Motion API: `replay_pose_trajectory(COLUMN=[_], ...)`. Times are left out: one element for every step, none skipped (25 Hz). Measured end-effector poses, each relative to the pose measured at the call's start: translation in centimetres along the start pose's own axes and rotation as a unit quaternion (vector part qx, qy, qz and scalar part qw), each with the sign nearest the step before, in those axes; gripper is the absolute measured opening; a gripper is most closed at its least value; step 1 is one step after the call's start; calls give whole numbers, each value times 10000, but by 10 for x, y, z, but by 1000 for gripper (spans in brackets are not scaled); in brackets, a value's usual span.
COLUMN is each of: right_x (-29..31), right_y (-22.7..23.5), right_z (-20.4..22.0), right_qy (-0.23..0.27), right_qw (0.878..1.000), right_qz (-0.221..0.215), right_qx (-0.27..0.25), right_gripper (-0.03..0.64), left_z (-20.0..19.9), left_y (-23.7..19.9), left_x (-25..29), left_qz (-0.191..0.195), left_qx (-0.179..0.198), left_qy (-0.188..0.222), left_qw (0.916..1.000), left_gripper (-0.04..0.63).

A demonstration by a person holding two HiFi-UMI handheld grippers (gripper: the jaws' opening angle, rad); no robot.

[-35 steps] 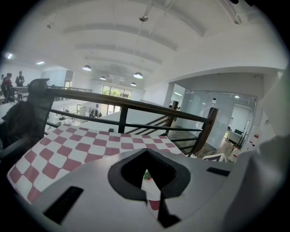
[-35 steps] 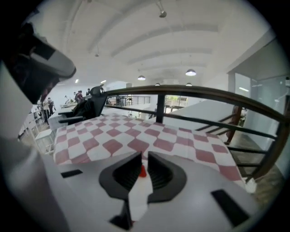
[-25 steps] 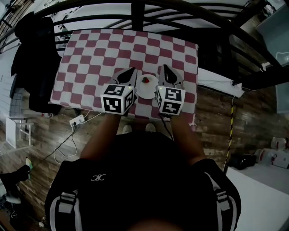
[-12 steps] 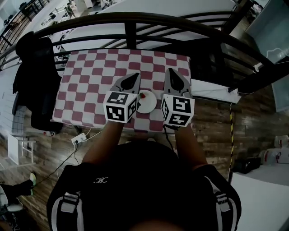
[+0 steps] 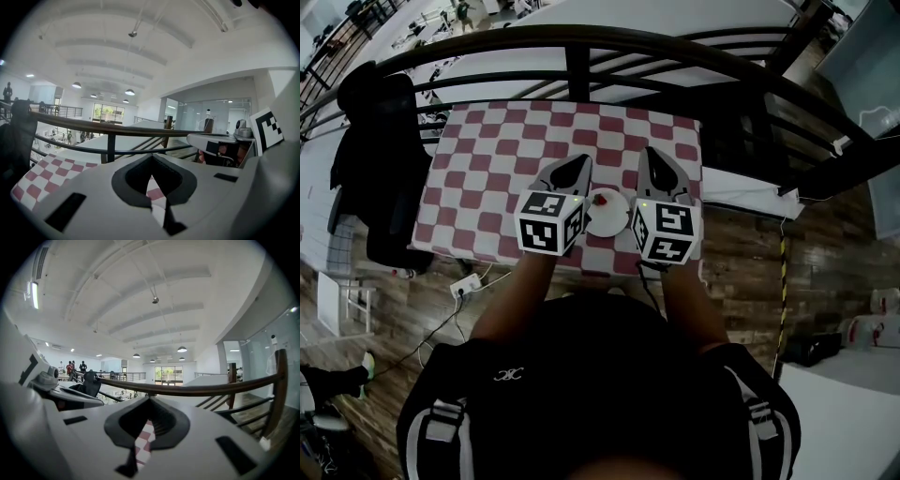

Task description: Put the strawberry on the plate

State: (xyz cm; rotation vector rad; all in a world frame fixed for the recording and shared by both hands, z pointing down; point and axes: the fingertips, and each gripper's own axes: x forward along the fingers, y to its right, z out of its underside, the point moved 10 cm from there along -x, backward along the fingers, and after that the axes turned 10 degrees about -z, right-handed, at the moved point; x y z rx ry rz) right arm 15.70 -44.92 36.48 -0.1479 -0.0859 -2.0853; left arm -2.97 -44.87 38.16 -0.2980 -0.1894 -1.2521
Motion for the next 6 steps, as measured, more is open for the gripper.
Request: replay_pose_trajectory(right_x=[1,2,2,3,3,4], right_y=[0,0,1,2,3,3], right_z=[1,1,2,3,3,4], right_qy=[-2,-5,-9,-14,-19,-23], right_qw=[10000,10000,10000,10000,10000,10000], right_qz=[-28,-46,-58,-68,-77,-87], right_qx=[11,15,16,15,14,14], right_gripper=[14,14,14,14,13,14], left_z=[1,1,2,3,3,4], left_y=[0,1,2,3,4,4], left_x=[0,0,0,1,2,2], left_qz=[3,9,16,22,26,31], left_qx=[-12,-21,-25,-23,-20,-17], left_qy=[-12,-21,-28,-36,-46,-57], left_qw=[10000,10000,10000,10000,10000,10000], left_gripper=[-9,-9,-9,-9,-9,-9])
